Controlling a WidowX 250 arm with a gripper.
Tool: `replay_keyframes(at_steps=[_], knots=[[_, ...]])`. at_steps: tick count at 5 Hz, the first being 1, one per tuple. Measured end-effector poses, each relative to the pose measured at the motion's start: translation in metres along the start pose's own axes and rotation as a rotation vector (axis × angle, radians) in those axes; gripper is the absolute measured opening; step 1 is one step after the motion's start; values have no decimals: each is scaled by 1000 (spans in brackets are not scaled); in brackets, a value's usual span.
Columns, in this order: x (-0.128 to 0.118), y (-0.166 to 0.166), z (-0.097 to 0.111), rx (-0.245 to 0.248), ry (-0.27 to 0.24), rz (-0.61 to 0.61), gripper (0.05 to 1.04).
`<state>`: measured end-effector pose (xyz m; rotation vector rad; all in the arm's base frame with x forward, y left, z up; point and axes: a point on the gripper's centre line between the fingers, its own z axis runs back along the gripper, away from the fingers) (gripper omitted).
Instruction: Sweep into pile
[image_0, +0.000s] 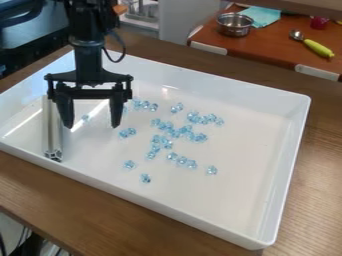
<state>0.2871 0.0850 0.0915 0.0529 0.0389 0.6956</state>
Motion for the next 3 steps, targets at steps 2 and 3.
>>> replay_keyframes(at_steps=[2, 3], knots=[[-11, -1, 2, -48, 44, -27, 1000], [-14, 3, 16, -123, 24, -36, 1000]])
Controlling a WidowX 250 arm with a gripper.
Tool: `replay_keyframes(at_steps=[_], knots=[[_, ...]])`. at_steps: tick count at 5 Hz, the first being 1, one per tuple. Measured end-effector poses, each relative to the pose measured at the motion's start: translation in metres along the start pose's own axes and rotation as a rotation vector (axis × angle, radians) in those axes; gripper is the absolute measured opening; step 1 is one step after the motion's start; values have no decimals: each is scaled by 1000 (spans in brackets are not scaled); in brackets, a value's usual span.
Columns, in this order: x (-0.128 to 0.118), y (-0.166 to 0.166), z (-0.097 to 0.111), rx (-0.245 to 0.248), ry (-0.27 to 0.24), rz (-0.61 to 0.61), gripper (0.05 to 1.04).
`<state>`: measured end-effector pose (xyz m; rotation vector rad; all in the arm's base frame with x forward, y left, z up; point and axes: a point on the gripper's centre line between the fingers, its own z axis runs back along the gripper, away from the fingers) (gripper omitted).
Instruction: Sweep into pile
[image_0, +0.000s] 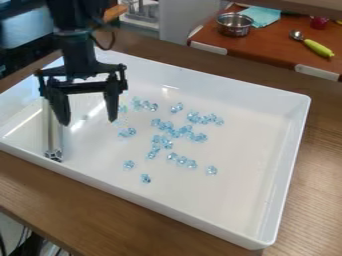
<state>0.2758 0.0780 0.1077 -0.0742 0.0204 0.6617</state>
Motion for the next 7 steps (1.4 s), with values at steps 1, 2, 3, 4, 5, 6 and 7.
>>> replay_keyframes(at_steps=[1, 2, 3, 4, 5, 6, 7], knots=[[-1, 5, 4, -50, 19, -16, 1000], [4, 18, 4, -31, 10, -25, 1000], [13, 41, 6, -5, -21, -28, 1000], [9, 46, 19, -28, -34, -45, 1000], [13, 55, 24, -36, -69, -35, 1000], [20, 58, 23, -32, -115, -43, 1000], [20, 59, 9, -34, -124, -49, 1000]])
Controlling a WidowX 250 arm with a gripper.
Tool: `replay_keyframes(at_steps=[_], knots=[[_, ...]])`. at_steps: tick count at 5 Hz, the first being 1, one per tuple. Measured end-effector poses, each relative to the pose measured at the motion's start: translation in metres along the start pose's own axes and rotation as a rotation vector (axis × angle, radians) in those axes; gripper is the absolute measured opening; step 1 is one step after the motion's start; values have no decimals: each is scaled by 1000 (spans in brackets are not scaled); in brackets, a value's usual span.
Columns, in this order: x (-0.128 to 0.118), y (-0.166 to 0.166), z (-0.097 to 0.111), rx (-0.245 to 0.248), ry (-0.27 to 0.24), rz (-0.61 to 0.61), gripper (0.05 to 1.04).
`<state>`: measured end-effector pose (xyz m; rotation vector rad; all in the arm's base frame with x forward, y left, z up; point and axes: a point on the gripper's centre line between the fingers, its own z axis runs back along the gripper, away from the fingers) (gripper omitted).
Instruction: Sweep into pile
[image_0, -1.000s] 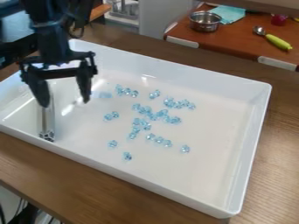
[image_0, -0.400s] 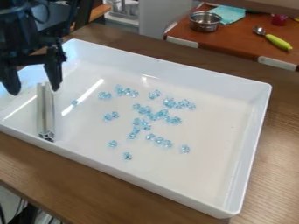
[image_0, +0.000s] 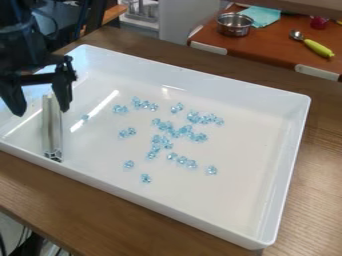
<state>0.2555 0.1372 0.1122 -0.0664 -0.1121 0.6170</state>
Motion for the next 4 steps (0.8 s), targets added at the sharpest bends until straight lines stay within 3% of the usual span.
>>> replay_keyframes(at_steps=[2, 3, 4], knots=[[-4, 1, -16, 8, 4, 18, 1000], [-8, -5, -20, 20, 14, -1, 952], [-9, -12, -24, 26, 23, -4, 665]])
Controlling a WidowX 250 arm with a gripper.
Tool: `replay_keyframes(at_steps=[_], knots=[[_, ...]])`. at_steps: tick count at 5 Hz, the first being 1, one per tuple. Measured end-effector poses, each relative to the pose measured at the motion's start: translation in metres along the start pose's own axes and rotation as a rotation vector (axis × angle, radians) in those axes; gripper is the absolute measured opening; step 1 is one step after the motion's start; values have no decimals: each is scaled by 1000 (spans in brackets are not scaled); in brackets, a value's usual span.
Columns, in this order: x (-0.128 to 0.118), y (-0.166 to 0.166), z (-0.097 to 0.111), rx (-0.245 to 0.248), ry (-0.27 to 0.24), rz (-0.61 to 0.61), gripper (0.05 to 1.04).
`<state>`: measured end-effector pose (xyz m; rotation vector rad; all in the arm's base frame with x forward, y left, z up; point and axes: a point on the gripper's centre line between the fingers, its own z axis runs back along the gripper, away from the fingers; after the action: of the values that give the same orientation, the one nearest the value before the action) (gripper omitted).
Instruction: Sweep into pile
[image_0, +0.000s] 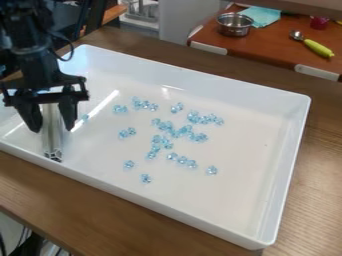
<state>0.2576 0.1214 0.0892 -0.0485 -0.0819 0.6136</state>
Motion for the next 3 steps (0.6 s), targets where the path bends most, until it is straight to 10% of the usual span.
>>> replay_keyframes(at_steps=[1, 3], knots=[[-4, -13, -3, 2, 20, -3, 386], [-6, -45, -6, -3, 54, -6, 367]])
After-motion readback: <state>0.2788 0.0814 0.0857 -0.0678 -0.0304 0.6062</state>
